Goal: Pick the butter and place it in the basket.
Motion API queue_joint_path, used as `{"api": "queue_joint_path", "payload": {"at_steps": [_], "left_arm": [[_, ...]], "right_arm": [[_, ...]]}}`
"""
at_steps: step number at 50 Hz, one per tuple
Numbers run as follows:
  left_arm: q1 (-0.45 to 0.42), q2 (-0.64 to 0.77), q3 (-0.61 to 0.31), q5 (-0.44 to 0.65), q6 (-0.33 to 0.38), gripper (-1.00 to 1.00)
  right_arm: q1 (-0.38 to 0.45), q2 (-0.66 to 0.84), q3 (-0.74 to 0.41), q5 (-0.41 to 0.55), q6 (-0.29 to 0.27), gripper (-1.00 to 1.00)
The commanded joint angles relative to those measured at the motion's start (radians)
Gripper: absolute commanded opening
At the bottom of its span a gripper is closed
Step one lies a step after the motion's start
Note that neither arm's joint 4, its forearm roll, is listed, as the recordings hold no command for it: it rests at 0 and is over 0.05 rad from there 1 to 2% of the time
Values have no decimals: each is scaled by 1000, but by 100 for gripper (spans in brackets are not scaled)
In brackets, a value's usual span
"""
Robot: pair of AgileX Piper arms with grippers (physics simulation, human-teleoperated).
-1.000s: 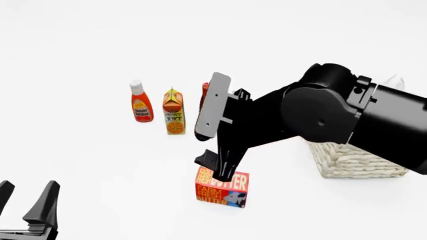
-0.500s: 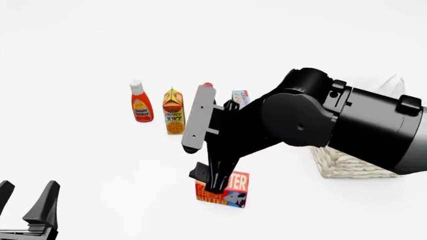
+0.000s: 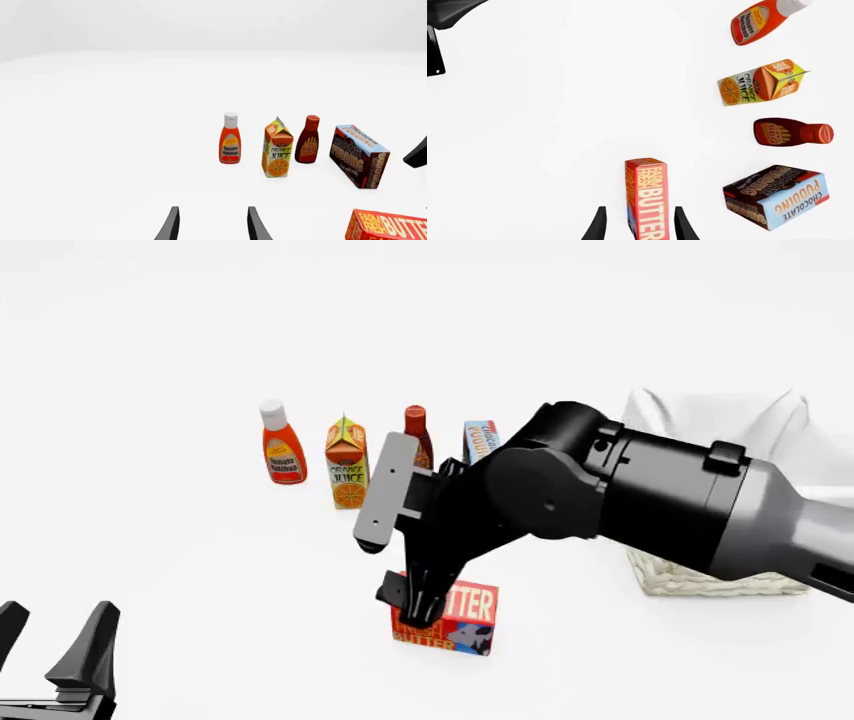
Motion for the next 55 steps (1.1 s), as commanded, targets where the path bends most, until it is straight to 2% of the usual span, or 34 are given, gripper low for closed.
{"api": "queue_joint_path", "payload": {"at_steps": [1,7,39,55], "left_arm": [[0,0,0,0,0,100],[0,0,0,0,0,100],[0,0,0,0,0,100],[0,0,0,0,0,100]], "right_arm": [[-18,27,8,-23,3,100],[-18,28,39,-42,9,100],[-87,74,57,-74,-44,100],[-71,82,96,-118,-22,100]]}}
